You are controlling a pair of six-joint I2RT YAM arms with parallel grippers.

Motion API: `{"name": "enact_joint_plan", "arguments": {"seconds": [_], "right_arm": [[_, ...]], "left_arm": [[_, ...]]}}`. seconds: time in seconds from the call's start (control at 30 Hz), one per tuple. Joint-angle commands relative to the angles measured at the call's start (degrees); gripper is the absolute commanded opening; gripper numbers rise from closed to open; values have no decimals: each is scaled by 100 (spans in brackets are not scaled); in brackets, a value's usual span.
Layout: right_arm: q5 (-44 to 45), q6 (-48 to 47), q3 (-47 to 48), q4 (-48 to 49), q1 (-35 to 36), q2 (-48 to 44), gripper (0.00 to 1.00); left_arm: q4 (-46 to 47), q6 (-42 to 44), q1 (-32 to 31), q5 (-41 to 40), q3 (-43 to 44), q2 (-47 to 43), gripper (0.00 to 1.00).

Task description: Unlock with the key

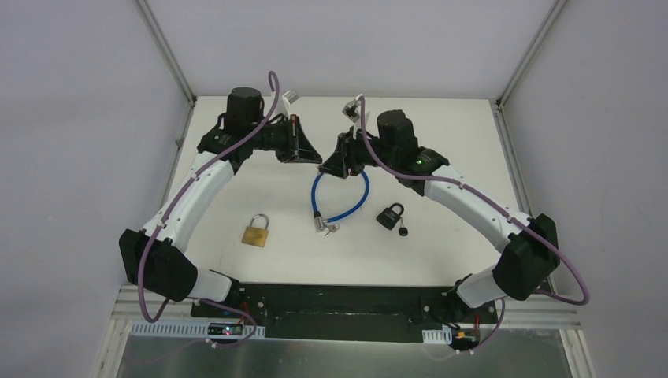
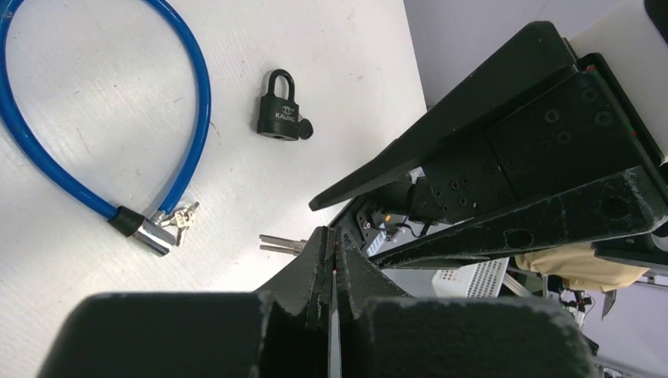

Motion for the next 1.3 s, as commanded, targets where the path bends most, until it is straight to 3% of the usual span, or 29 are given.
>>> {"name": "enact_joint_plan", "arguments": {"seconds": [0.0, 0.57, 0.83, 0.93, 1.07, 1.17, 1.27], "right_arm": [[8, 105, 113, 365, -48, -72, 43], [-378, -89, 291, 402, -28, 272, 40], [-235, 108, 313, 673, -28, 181, 0], [-242, 295, 215, 873, -41, 141, 0], [-366, 816, -117, 1533, -130, 37, 0], [-405, 1621, -455, 2281, -238, -63, 0], [-147, 2467, -767, 3076, -352, -193, 0]], "left_arm": [[3, -126, 28, -33, 247, -28, 0], [10, -279, 28, 148, 414, 70, 0], [2, -303, 28, 154, 365, 14, 0], [6, -323, 45, 43, 344, -57, 15], [35, -392, 125, -492, 203, -317, 66], [140, -588, 204, -1153, -74, -648, 83], [552, -890, 230, -1681, -551, -1079, 92]]}}
